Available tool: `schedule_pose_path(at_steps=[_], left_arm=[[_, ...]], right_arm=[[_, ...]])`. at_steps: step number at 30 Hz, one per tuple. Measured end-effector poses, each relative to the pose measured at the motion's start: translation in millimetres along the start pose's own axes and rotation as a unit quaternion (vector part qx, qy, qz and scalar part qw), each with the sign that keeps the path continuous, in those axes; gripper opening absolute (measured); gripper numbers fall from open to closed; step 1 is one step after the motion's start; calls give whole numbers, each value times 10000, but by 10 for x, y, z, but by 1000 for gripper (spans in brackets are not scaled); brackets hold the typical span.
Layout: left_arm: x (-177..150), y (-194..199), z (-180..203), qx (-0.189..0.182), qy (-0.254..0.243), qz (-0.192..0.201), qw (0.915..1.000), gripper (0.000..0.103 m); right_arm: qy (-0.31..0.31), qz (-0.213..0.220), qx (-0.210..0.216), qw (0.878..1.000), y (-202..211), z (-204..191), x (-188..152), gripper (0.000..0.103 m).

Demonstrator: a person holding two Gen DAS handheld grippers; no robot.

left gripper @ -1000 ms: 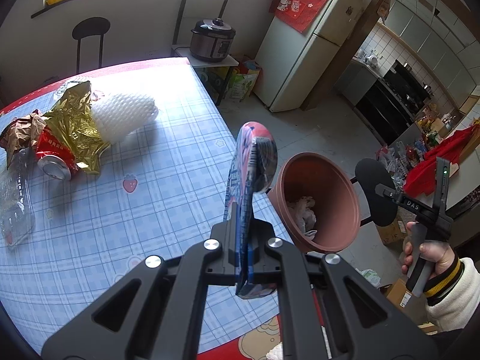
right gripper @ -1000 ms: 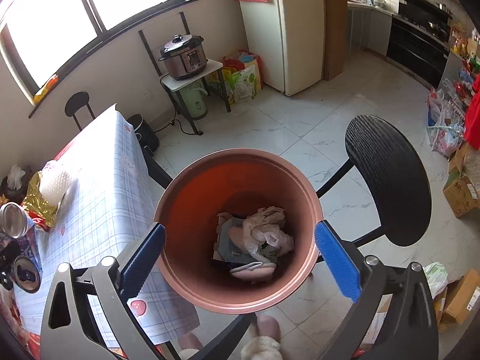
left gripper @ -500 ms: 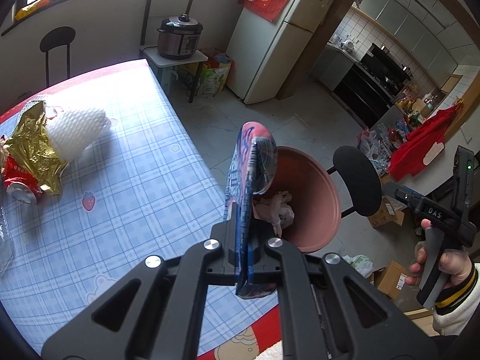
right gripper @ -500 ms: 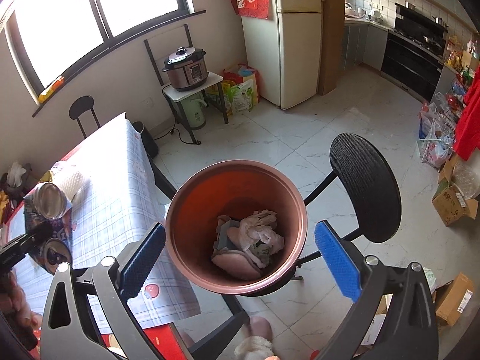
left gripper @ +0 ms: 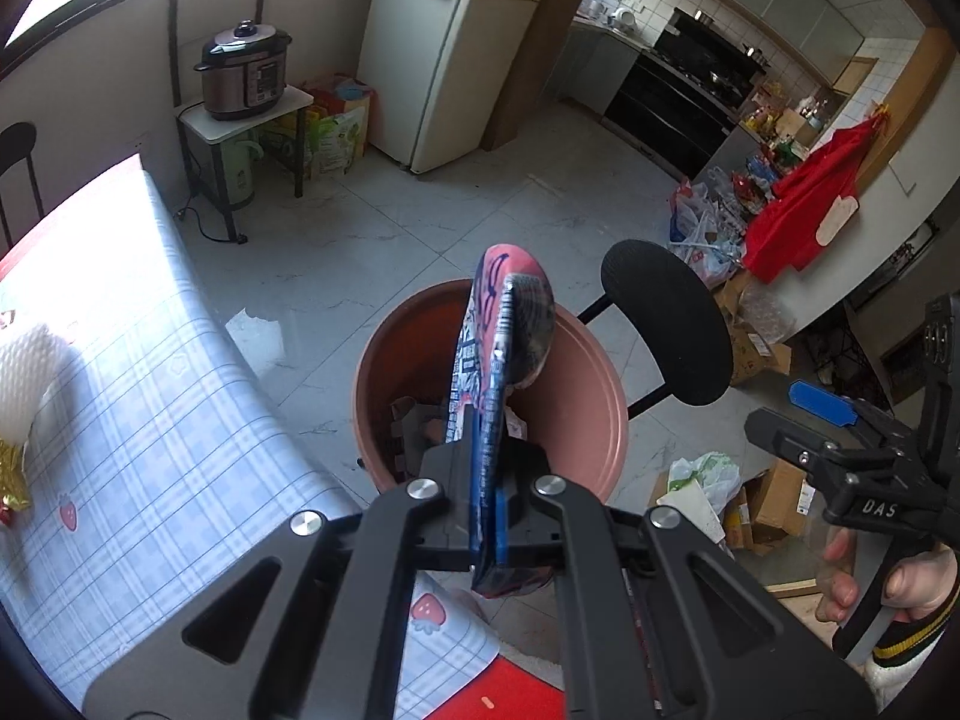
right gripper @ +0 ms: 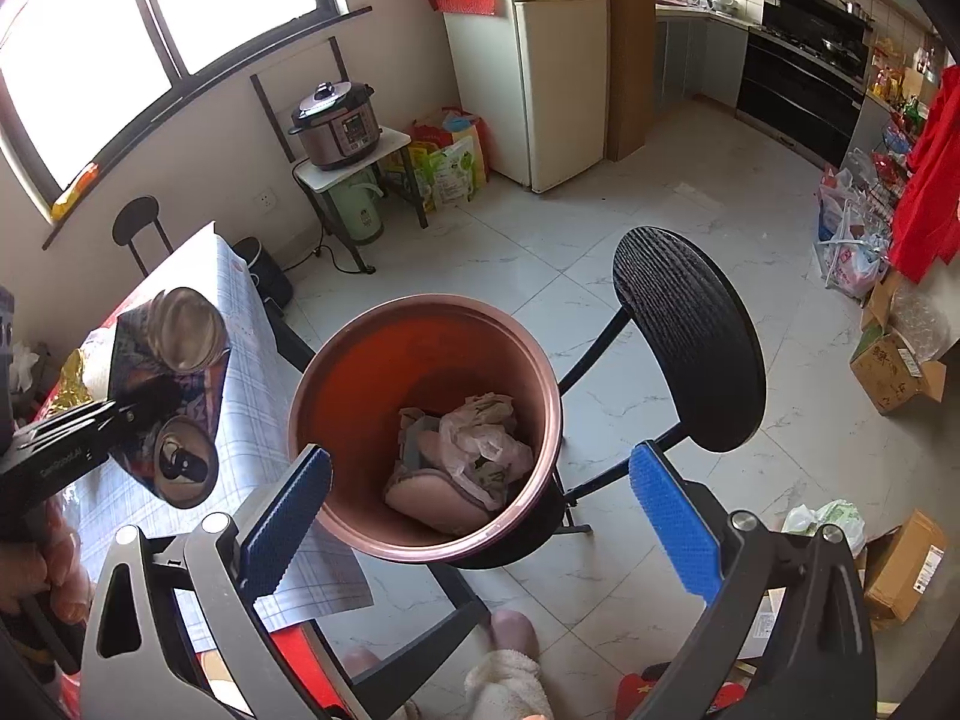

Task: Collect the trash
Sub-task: 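Move the left tool over the bucket and open it to drop the wrapper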

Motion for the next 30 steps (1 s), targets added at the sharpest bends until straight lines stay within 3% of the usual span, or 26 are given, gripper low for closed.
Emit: schedule_pose_path(at_steps=[7, 14, 25, 30], left_arm=[[49, -411, 195, 68, -258, -476, 9985, 7], [114, -771, 225, 7, -189, -831, 9964, 7], [160, -1294, 281, 188, -334, -1473, 9883, 10], [214, -1309, 319, 262, -518, -1463, 9875, 40]], right_arm=[[39, -154, -100, 9998, -86, 89, -35, 98], [73, -252, -144, 9996, -179, 150, -55, 98], [-10, -473, -201, 9987, -327, 224, -77, 98], [-38, -503, -232, 9985, -356, 251, -79, 98]])
Point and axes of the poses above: each gripper's, at about its wrist camera, not at the fingertips, and y roughly against the way its jaws point, z to its right, x to its top, the point moved 5 cm from there along -y, roughly the way its jaws point, and after that the axes turned 3 degrees about -x, right-handed, at the moved point
